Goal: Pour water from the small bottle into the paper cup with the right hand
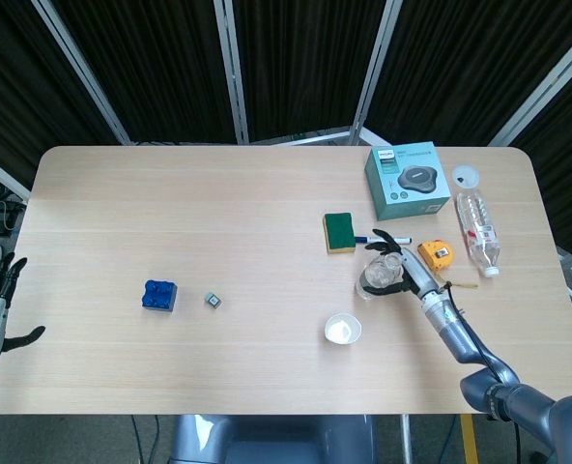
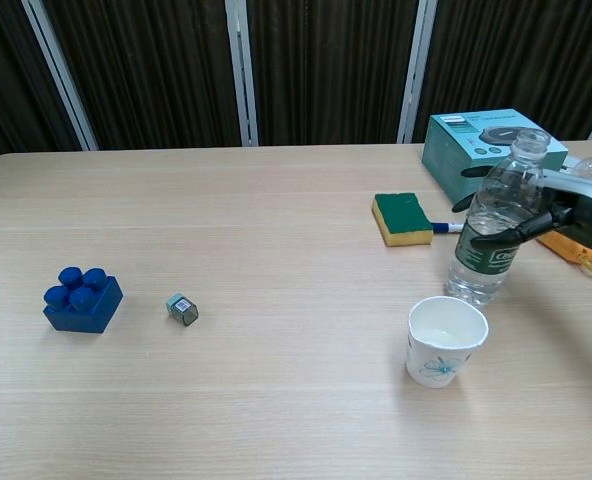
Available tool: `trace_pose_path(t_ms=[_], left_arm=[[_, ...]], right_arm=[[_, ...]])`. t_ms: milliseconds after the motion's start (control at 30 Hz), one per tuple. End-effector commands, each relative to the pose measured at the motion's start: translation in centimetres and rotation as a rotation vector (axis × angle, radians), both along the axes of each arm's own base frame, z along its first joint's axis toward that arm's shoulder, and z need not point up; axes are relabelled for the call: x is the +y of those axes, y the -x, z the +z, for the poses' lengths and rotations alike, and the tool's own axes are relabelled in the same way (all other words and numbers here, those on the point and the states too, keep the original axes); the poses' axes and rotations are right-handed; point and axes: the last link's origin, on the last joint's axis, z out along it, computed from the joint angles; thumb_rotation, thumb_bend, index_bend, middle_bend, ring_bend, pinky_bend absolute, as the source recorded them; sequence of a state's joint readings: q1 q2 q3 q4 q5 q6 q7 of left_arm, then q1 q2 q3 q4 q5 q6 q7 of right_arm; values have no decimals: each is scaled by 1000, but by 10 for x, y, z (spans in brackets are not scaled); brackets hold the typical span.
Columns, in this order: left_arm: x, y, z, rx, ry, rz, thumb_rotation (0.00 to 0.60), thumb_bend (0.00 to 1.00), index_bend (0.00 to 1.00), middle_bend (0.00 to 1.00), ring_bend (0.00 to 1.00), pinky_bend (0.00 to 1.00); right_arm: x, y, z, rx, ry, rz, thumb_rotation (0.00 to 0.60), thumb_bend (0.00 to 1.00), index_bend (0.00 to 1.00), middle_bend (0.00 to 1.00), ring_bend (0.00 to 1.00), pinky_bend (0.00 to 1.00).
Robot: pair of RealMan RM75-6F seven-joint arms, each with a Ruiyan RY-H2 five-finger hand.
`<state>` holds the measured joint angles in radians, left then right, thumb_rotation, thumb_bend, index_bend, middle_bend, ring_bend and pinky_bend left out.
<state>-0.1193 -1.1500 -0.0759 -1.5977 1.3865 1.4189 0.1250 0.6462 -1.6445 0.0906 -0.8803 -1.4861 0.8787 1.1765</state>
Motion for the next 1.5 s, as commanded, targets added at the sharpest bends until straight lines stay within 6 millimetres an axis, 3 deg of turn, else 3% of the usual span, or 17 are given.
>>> trace_pose_path(t_ms=[33, 200, 367, 667, 1000, 1300, 1500], left_arm=[[0, 0, 0, 0, 0, 0, 600, 0, 0, 0, 0, 0], [-1, -1, 0, -1, -1, -2, 600, 0, 0, 0, 0, 0], [-1, -1, 0, -7, -1, -2, 600, 0, 0, 0, 0, 0], [-1, -6, 3, -23, -4, -21, 600, 0, 0, 0, 0, 0], [-6, -22, 12, -66, -13, -78, 600, 0, 0, 0, 0, 0], [-13, -29, 20, -93, -17, -96, 600, 0, 0, 0, 0, 0], [-17, -30, 22, -96, -15, -103, 600, 0, 0, 0, 0, 0]], right_arm=[[1, -1, -2, -7, 6, 0, 600, 0, 170, 328, 287, 317], [2, -1, -4, 0, 15, 9, 600, 21, 369, 470, 428, 405], [5, -2, -3, -4, 37, 18, 600, 214, 490, 556, 514, 451], [13, -4, 26, 64, 127, 103, 600, 314, 507, 576, 528, 462], [38, 4, 61, 525, 276, 343, 600, 343, 506, 579, 529, 463], [62, -6, 66, 830, 338, 538, 600, 386, 506, 581, 535, 471], [66, -16, 62, 967, 330, 612, 600, 400, 504, 581, 537, 473]])
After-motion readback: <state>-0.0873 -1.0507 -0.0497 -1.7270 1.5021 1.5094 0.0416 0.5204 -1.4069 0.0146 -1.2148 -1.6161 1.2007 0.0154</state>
